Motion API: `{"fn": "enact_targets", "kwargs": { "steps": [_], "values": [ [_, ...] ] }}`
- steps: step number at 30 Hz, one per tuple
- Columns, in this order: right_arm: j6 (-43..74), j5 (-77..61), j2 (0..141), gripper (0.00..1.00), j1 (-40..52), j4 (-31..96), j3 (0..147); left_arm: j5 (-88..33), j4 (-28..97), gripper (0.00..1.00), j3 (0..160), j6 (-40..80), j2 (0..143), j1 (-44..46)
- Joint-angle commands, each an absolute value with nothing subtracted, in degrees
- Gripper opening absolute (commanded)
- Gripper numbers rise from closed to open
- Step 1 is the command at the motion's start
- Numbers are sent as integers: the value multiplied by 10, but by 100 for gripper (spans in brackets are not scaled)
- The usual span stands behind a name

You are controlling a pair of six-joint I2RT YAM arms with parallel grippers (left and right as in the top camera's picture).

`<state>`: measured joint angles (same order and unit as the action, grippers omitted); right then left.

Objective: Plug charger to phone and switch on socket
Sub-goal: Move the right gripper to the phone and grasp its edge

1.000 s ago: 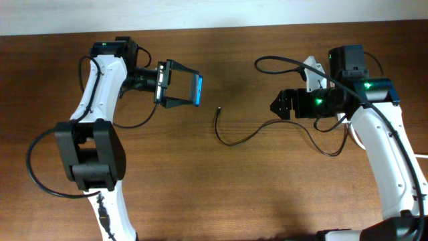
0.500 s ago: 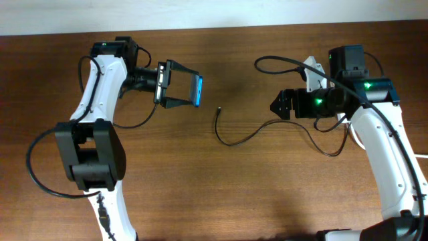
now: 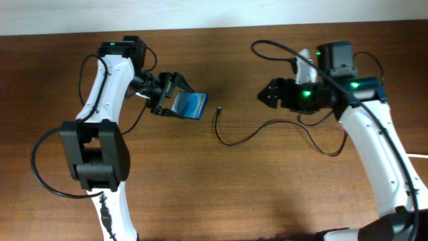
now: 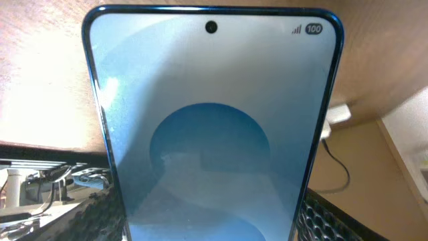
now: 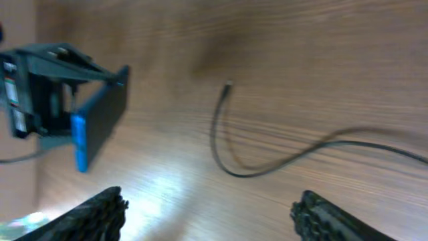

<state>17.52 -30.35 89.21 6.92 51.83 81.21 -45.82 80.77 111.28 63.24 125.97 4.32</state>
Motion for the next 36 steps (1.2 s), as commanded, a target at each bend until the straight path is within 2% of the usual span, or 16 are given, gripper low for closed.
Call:
{"fn": "enact_targets", "kwargs": {
  "steps": [1, 7, 13, 17, 26, 33, 36],
  "values": [
    [243, -312, 916, 78, 120, 490, 815, -438, 789, 0, 1129, 682, 1257, 75],
    [350, -309, 955, 70, 178, 433, 815, -421, 782, 0, 1129, 717, 1257, 101],
    [380, -306, 960, 63, 203, 396, 815, -422, 783, 0, 1129, 752, 1257, 101],
    [443, -269, 963, 58, 216, 393, 815, -426, 782, 0, 1129, 772, 1257, 101],
    [460, -266, 996, 56, 260, 366, 815, -426, 781, 0, 1129, 771, 1257, 101],
    [470, -265, 1018, 46, 274, 340, 815, -426, 783, 0, 1129, 771, 1257, 101],
    [473, -263, 1018, 45, 274, 329, 815, -426, 783, 0, 1129, 771, 1257, 101]
  ]
}}
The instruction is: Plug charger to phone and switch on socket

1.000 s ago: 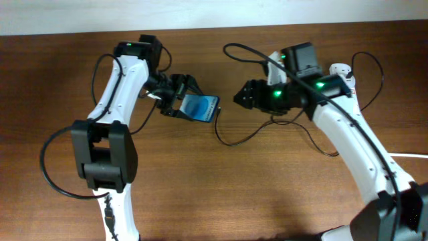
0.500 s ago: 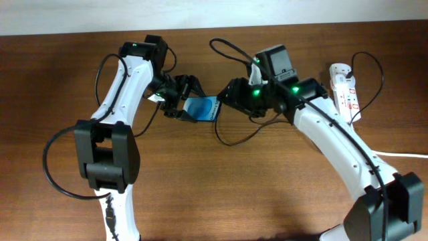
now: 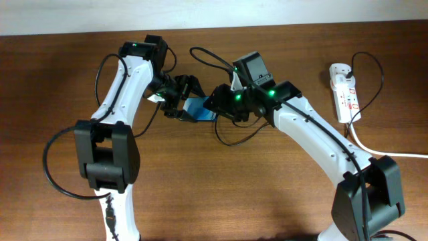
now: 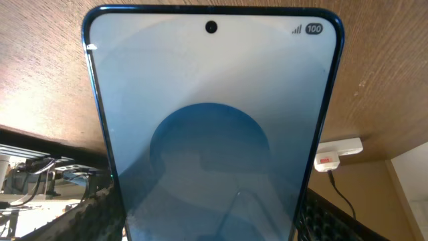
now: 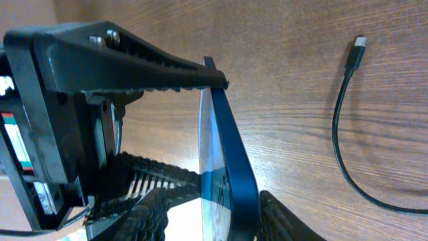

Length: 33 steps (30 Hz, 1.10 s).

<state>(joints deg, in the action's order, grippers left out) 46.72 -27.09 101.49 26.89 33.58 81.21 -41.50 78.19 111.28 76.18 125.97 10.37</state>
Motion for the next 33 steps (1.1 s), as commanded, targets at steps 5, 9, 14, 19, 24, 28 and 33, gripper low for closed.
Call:
{"fn": "enact_targets", "kwargs": {
  "steps": [5, 9, 14, 19, 24, 28, 33],
  "values": [
    [486, -265, 1033, 45, 285, 324, 815, -426, 783, 0, 1129, 771, 1257, 101],
    [487, -265, 1037, 40, 290, 320, 815, -426, 783, 0, 1129, 771, 1257, 101],
    [487, -263, 1037, 32, 290, 321, 815, -426, 783, 0, 1129, 771, 1257, 101],
    [488, -264, 1045, 31, 290, 321, 815, -426, 785, 0, 1129, 771, 1257, 101],
    [488, -265, 1053, 27, 290, 316, 815, -426, 787, 0, 1129, 767, 1257, 101],
    [488, -265, 1053, 21, 290, 312, 815, -426, 787, 0, 1129, 767, 1257, 101],
    [488, -266, 1053, 10, 290, 312, 815, -426, 787, 0, 1129, 767, 1257, 101]
  ]
}}
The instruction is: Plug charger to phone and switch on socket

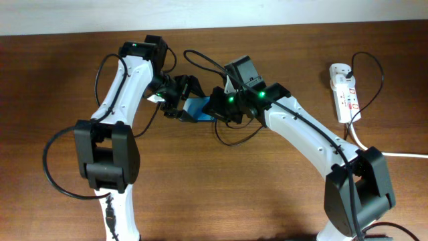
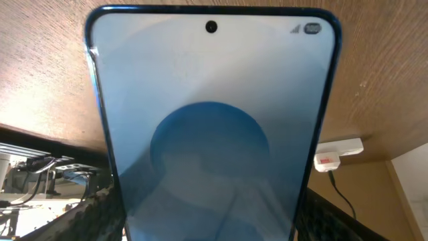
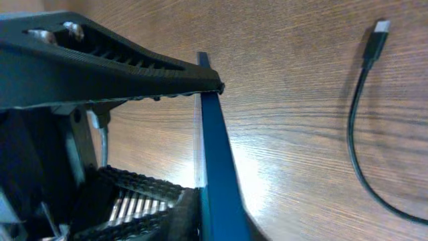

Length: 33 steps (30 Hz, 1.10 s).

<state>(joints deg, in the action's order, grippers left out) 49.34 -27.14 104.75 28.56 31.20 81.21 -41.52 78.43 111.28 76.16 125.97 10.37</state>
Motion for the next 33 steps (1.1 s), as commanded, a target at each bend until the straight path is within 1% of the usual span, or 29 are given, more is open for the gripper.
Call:
{"fn": "enact_targets", "kwargs": {
  "steps": [1, 2, 5, 7, 8, 11, 12, 13, 14, 16, 18, 19, 20, 25, 28, 30, 31, 32, 33],
  "values": [
    [488, -266, 1053, 6, 290, 312, 815, -426, 787, 0, 1129, 767, 1257, 101],
    [488, -266, 1053, 4, 290, 312, 815, -426, 787, 0, 1129, 767, 1257, 101],
    [488, -271, 1053, 4, 290, 312, 815, -426, 790, 6, 1129, 767, 1257, 101],
    [488, -277, 1053, 4, 290, 312, 815, -426, 790, 13, 1129, 767, 1257, 101],
    [488, -277, 1053, 4, 290, 312, 815, -426, 790, 18, 1129, 767, 1257, 101],
    [488, -279, 1053, 4, 289, 312, 815, -426, 790, 29, 1129, 767, 1257, 101],
    [488, -281, 1053, 4, 288, 312, 815, -426, 790, 36, 1129, 767, 1257, 101],
    [487, -281, 1053, 4, 288, 312, 815, -426, 792, 66, 1129, 767, 1257, 101],
    [487, -281, 1053, 4, 288, 312, 815, -426, 792, 74, 1129, 766, 1257, 101],
    [487, -281, 1053, 4, 288, 311, 815, -426, 792, 87, 1129, 762, 1257, 101],
    [487, -281, 1053, 4, 288, 310, 815, -426, 792, 91, 1129, 762, 1257, 101],
    [487, -281, 1053, 4, 288, 310, 815, -426, 792, 97, 1129, 762, 1257, 101],
    [487, -281, 1053, 4, 288, 310, 815, -426, 792, 100, 1129, 762, 1257, 101],
    [487, -281, 1053, 4, 288, 310, 816, -426, 791, 99, 1129, 738, 1257, 101],
    [482, -283, 1053, 4, 281, 313, 816, -462, 768, 99, 1129, 652, 1257, 101],
    [457, -300, 1053, 4, 267, 317, 816, -509, 736, 99, 1129, 542, 1257, 101],
    [441, -308, 1053, 4, 253, 331, 816, -541, 713, 99, 1129, 423, 1257, 101],
    [428, -311, 1053, 4, 241, 344, 816, -552, 704, 99, 1129, 366, 1257, 101],
    [418, -311, 1052, 4, 229, 359, 816, -553, 703, 99, 1129, 363, 1257, 101]
  ]
}}
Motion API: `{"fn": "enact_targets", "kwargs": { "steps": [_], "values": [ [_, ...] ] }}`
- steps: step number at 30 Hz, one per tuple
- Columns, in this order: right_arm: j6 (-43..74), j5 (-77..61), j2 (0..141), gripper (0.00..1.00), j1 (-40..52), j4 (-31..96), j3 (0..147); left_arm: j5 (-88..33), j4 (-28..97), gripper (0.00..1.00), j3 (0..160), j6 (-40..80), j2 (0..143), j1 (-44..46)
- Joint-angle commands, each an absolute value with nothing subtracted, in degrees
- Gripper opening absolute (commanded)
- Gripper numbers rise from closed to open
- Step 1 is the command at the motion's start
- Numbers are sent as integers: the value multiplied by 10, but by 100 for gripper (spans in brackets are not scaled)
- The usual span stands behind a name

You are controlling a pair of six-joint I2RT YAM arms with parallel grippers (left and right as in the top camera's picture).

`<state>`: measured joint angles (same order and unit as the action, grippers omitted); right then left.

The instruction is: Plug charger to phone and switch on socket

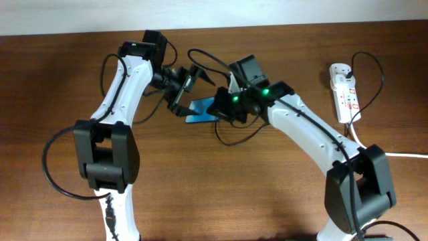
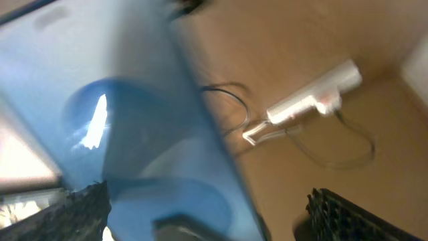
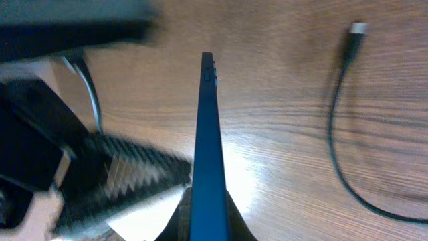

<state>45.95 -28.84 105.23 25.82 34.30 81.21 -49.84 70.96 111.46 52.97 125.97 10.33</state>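
The blue phone (image 1: 199, 109) is held edge-on above the table, with my right gripper (image 1: 217, 107) shut on its lower end; the right wrist view shows the thin blue edge (image 3: 208, 134) rising from between the jaws of that gripper (image 3: 208, 213). My left gripper (image 1: 183, 89) stands open just up-left of the phone. In its own view the screen (image 2: 114, 127) is blurred and slanted off to the left between the wide-apart fingers (image 2: 344, 214). The black charger cable (image 1: 231, 140) lies below the phone, its plug (image 3: 358, 28) free on the wood. The white socket strip (image 1: 344, 92) lies far right.
The strip's own black cable (image 1: 374, 73) loops at the right edge, with a white lead (image 1: 391, 154) running off right. The wooden table (image 1: 221, 194) meets a pale wall at the back. Both arms cross the middle of the table close together.
My left gripper has opened, let go of the phone and drawn back up-left. The right gripper stays shut on the phone, which now leans away from the left fingers.
First my left gripper held the phone up while the right gripper hovered open far right. Then the right gripper was at the phone, jaws around its edge, then shut on it. Now the right alone holds it.
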Motion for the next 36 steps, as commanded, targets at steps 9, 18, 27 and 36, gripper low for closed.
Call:
{"fn": "enact_targets", "kwargs": {
  "steps": [9, 18, 27, 36],
  "values": [
    [269, -331, 915, 4, 61, 444, 816, -606, 655, 99, 1129, 268, 1257, 100],
    [263, -411, 717, 4, -104, 461, 816, -805, 518, 98, 1129, 269, 1257, 100],
    [385, -493, 768, 4, -94, 413, 815, -838, 442, 99, 1129, 269, 1257, 100],
    [364, -468, 826, 4, -27, 312, 815, -839, 437, 98, 1129, 269, 1257, 82]
  ]
}}
